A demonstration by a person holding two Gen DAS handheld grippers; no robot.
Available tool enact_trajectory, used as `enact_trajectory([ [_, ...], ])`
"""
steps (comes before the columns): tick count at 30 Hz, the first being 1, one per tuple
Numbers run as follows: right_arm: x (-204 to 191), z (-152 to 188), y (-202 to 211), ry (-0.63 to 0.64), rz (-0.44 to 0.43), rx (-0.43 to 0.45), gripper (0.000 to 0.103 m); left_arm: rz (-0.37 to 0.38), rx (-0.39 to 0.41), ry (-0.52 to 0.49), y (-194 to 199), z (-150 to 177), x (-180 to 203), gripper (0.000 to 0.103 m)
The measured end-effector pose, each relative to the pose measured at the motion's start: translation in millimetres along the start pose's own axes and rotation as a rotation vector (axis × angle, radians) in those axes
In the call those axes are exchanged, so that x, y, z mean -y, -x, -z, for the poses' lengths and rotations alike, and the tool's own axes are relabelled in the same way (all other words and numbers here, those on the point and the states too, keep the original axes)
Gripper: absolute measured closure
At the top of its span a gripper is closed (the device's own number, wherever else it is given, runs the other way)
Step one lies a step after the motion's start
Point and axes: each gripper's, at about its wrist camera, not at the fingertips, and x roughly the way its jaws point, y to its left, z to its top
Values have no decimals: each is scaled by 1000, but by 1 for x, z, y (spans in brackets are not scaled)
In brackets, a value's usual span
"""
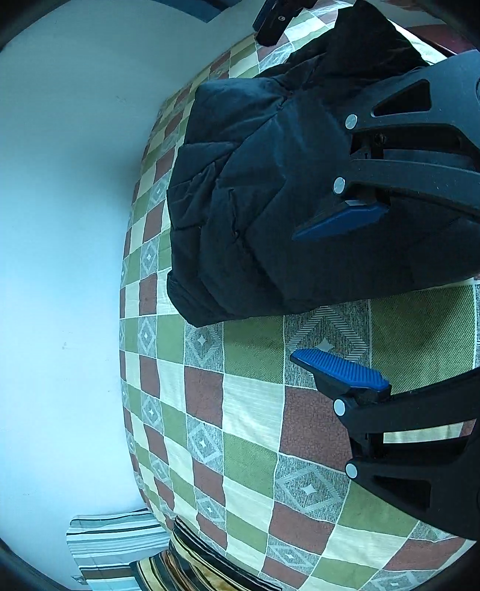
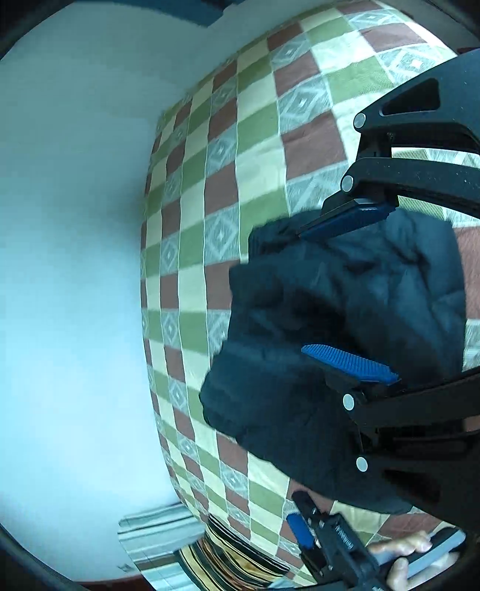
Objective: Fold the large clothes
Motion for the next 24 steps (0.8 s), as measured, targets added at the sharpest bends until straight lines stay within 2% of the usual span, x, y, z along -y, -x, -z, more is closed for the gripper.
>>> enact_trajectory([
  [6,-22,-2,-27,22,-16,-53,42,4,-17,6,-15,1,-3,43],
  [14,-36,13,-53,38,2,-134,39,1,-20,6,-23,2,-4,43],
  [15,-36,15,-55,29,-8,-138,43,-1,-20,4,-24,3,-3,43],
  [16,-35,16,-56,21,-27,-143,59,-1,-19,3,-24,3,-2,43],
  [18,-37,19,-61,-2,-99,-186,82,3,-20,0,-25,4,-1,43],
  [21,-43,21,-57,25,-94,-167,94,-10,-16,-8,-25,4,-1,43],
  [24,-41,17,-44,43,-60,-106,98,0,-13,0,-22,2,-3,43],
])
